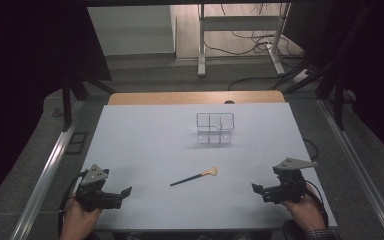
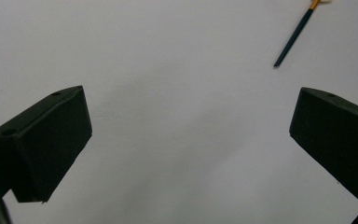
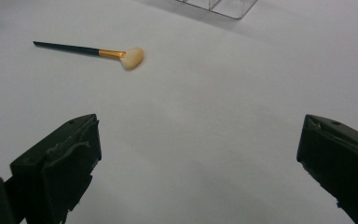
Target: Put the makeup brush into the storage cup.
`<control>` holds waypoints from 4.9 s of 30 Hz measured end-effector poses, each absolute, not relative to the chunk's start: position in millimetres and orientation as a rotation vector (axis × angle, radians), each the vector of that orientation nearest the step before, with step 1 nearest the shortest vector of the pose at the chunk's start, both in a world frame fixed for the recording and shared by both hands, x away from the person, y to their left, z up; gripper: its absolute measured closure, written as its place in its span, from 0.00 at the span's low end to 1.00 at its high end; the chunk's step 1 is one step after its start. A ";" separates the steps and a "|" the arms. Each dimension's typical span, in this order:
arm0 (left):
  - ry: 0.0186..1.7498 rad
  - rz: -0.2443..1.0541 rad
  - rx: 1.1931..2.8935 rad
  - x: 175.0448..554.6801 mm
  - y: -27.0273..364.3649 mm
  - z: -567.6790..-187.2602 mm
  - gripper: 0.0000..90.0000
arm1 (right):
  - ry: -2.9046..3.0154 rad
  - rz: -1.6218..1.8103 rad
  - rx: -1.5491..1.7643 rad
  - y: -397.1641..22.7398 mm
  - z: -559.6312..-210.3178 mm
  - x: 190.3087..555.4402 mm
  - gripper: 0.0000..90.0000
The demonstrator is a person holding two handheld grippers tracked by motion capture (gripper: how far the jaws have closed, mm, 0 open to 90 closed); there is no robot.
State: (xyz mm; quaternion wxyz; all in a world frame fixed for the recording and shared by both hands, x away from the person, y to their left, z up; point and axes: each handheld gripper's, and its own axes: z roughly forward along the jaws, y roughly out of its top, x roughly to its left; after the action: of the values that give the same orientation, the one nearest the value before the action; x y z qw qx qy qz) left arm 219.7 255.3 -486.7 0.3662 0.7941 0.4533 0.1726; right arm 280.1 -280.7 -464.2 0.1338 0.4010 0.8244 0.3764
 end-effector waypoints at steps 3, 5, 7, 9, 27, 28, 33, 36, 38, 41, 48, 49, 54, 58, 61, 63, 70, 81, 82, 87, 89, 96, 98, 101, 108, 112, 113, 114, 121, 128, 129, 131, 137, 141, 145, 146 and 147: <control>1.171 0.435 2.040 220.1 254.8 -486.5 0.00 | 2.397 1.085 1.155 -279.9 -464.7 280.6 0.00; 1.182 0.435 2.039 220.2 254.5 -486.2 0.00 | 2.401 1.079 1.154 -279.4 -464.8 280.5 0.00; 1.187 0.437 2.036 220.2 254.6 -485.8 0.00 | 2.401 1.079 1.153 -279.3 -464.8 280.4 0.00; 1.200 0.436 2.026 220.3 255.8 -485.1 0.00 | 2.403 1.080 1.153 -279.3 -464.8 280.6 0.00; 1.213 0.470 2.033 219.3 257.3 -485.8 0.00 | 2.444 1.049 1.114 -273.7 -466.0 283.0 0.01; 1.218 0.465 2.034 219.6 257.1 -485.6 0.00 | 2.444 1.051 1.118 -273.9 -465.8 283.1 0.01; 1.219 0.462 2.063 221.6 254.3 -484.9 0.00 | 2.449 1.045 1.106 -273.6 -466.1 283.1 0.01; 1.217 0.472 2.083 223.1 253.1 -484.8 0.00 | 2.451 1.042 1.110 -273.5 -466.2 282.9 0.01; 1.221 0.489 2.106 224.8 251.6 -485.1 0.00 | 2.452 1.041 1.110 -273.8 -466.2 282.9 0.01; 1.226 0.497 2.128 228.2 249.4 -484.8 0.00 | 2.457 1.034 1.115 -273.8 -466.2 282.9 0.01; 1.253 0.475 2.109 233.9 248.7 -485.2 0.00 | 2.462 1.028 1.118 -272.7 -466.9 283.1 0.01; 1.253 0.471 2.114 234.7 249.1 -484.8 0.00 | 2.465 1.025 1.113 -272.6 -466.9 283.3 0.01; 1.267 0.455 2.099 235.9 247.0 -484.4 0.00 | 2.469 1.019 1.104 -271.6 -467.4 283.8 0.01; 1.262 0.419 2.092 238.1 245.7 -484.1 0.00 | 2.474 1.020 1.103 -271.6 -467.4 284.4 0.01; 1.245 0.403 2.099 241.3 243.8 -483.6 0.00 | 2.474 1.022 1.105 -271.5 -467.4 284.6 0.01; 1.230 0.404 2.118 243.5 241.2 -483.7 0.00 | 2.478 1.016 1.105 -270.9 -467.6 284.9 0.01; 1.153 0.402 2.203 250.5 229.3 -482.3 0.00 | 2.476 1.015 1.102 -271.5 -467.5 284.4 0.01; 1.134 0.403 2.247 256.5 225.9 -478.6 0.00 | 2.482 1.002 1.095 -270.3 -467.9 284.4 0.01; 1.131 0.403 2.252 257.2 225.5 -478.0 0.00 | 2.483 1.001 1.095 -270.3 -468.0 284.4 0.01; 1.115 0.410 2.274 260.6 221.3 -474.4 0.00 | 2.483 1.001 1.097 -270.1 -468.3 285.0 0.01; 1.097 0.413 2.297 264.1 216.7 -472.1 0.00 | 2.483 0.999 1.100 -270.1 -468.4 285.3 0.01; 1.068 0.396 2.317 273.8 207.0 -468.9 0.00 | 2.475 1.005 1.119 -271.3 -468.3 285.7 0.01; 1.062 0.398 2.325 276.3 204.5 -468.5 0.00 | 2.473 1.009 1.123 -271.5 -468.3 285.8 0.01; 1.054 0.392 2.335 279.3 200.8 -468.0 0.00 | 2.472 1.009 1.123 -271.5 -468.3 285.8 0.01; 1.027 0.377 2.363 284.5 191.8 -468.1 0.00 | 2.474 1.005 1.120 -271.4 -468.3 285.8 0.01; 1.008 0.370 2.392 289.2 184.3 -468.6 0.00 | 2.474 1.008 1.122 -271.5 -468.3 285.9 0.01; 1.005 0.371 2.393 290.1 182.7 -468.4 0.00 | 2.473 1.010 1.122 -271.5 -468.3 285.8 0.01; 0.999 0.369 2.396 291.0 181.0 -468.2 0.00 | 2.473 1.011 1.122 -271.7 -468.2 285.8 0.01; 0.964 0.365 2.427 295.5 169.9 -468.1 0.00 | 2.471 1.009 1.119 -271.8 -467.8 285.3 0.01; 0.939 0.371 2.435 299.0 161.4 -465.5 0.00 | 2.446 1.014 1.129 -273.0 -467.0 284.8 0.01; 0.939 0.371 2.435 299.0 161.4 -465.5 0.00 | 2.446 1.014 1.129 -273.0 -467.0 284.8 0.01; 0.923 0.369 2.449 300.8 156.2 -465.8 0.00 | 2.439 1.020 1.132 -273.9 -466.6 284.7 0.01; 0.901 0.369 2.468 305.7 145.7 -466.2 0.00 | 2.438 1.023 1.135 -274.0 -466.6 284.8 0.01; 0.887 0.359 2.473 309.1 140.2 -466.0 0.00 | 2.446 1.020 1.124 -273.6 -467.1 284.9 0.01; 0.860 0.350 2.502 312.5 135.3 -465.8 0.00 | 2.450 1.022 1.126 -273.7 -467.2 285.1 0.01; 0.856 0.347 2.506 313.2 134.1 -466.1 0.00 | 2.450 1.022 1.129 -273.6 -467.2 285.1 0.01; 0.856 0.341 2.502 313.7 132.5 -466.7 0.00 | 2.451 1.021 1.126 -273.7 -467.3 285.1 0.01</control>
State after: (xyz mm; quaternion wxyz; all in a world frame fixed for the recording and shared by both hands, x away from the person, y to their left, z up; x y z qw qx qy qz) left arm 313.7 132.5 -466.7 0.2353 0.9120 0.3121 0.1243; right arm 285.1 -273.7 -467.3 0.1283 0.3873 0.8427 0.3512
